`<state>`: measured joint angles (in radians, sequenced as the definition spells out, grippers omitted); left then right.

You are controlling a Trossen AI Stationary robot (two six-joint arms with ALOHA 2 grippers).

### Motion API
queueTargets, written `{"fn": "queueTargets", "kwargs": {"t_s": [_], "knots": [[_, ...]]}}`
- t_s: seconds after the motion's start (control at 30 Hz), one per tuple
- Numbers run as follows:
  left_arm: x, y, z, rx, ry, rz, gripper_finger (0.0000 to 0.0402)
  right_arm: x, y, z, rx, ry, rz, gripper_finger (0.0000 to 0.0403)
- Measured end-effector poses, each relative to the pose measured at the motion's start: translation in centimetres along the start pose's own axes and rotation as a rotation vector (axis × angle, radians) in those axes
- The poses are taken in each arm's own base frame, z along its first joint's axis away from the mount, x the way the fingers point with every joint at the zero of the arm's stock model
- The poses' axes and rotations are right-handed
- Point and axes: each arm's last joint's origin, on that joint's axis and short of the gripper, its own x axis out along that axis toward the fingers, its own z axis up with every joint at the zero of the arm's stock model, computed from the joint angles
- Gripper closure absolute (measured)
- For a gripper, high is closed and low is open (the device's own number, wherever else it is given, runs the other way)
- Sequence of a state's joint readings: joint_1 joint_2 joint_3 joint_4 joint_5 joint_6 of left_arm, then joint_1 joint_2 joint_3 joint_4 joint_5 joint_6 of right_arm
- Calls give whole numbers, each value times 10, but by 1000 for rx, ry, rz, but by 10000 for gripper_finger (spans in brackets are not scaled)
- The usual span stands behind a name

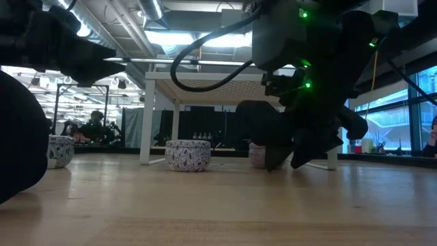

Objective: Pick & Place candle stick holders
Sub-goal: Put the pink scented candle on the shelf

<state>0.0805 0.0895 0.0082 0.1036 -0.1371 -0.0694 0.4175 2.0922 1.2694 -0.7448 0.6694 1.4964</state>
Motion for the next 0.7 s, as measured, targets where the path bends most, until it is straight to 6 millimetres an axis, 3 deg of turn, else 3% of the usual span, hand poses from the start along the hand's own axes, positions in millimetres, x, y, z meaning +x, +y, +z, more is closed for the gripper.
{"fn": "queueTargets", "kwargs": {"t_s": [0.33,0.7], "knots": [[0,0,0,-170,-2,-1,80,-2,0,-1,-51,42,5,150],[0,-1,-3,-176,40,-48,80,-14,6,5,-69,-23,-25,18]]}}
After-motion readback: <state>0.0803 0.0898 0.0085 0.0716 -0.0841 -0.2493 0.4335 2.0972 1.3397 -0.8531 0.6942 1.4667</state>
